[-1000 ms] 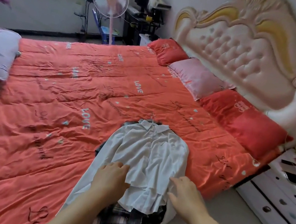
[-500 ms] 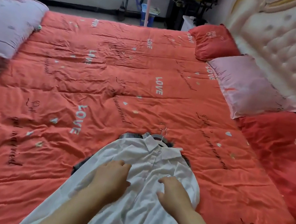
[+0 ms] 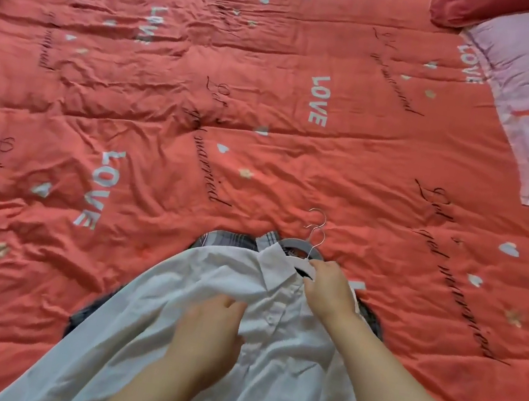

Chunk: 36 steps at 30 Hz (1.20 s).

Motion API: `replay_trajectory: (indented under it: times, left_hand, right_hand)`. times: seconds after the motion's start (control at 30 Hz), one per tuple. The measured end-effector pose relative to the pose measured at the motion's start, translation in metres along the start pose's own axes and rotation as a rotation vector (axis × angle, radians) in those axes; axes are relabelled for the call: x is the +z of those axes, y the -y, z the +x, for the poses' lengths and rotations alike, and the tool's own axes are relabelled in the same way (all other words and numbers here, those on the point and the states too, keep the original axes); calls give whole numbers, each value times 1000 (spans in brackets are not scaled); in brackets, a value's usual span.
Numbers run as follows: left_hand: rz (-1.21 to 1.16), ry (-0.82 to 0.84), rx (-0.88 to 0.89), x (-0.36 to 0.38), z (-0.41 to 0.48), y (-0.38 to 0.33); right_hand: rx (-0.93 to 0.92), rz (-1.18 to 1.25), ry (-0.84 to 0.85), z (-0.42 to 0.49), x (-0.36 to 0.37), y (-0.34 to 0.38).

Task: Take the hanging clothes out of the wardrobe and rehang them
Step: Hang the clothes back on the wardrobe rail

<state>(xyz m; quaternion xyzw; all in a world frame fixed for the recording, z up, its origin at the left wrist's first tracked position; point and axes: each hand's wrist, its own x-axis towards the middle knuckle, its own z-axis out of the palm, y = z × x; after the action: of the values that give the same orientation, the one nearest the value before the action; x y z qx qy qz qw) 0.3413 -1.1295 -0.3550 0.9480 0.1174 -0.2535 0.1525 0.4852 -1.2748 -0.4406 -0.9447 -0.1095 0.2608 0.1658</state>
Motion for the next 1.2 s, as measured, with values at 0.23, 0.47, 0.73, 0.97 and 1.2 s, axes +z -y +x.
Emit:
replay_trajectory:
  times: [0.23,0.47,0.73,0.97,1.2]
  left_hand:
    - [23,-10,-23,27,15,10]
    - [52,-69,-8,19,-6,18]
    - [-109,-553,174,-37,-78,29]
    - [-241,-899,263,-93,-209,59]
    - [-278,-1219,131,-98,-416,130]
  right_hand:
    - [32,-210,-143,41,37,-16]
    - [-74,71,-273,4,17,-3]
    - [-484,212,-423,-132,-30,66]
    - [-758,249,-442,-278,-73,176]
    - [-1035,329,-370,-453,-84,291]
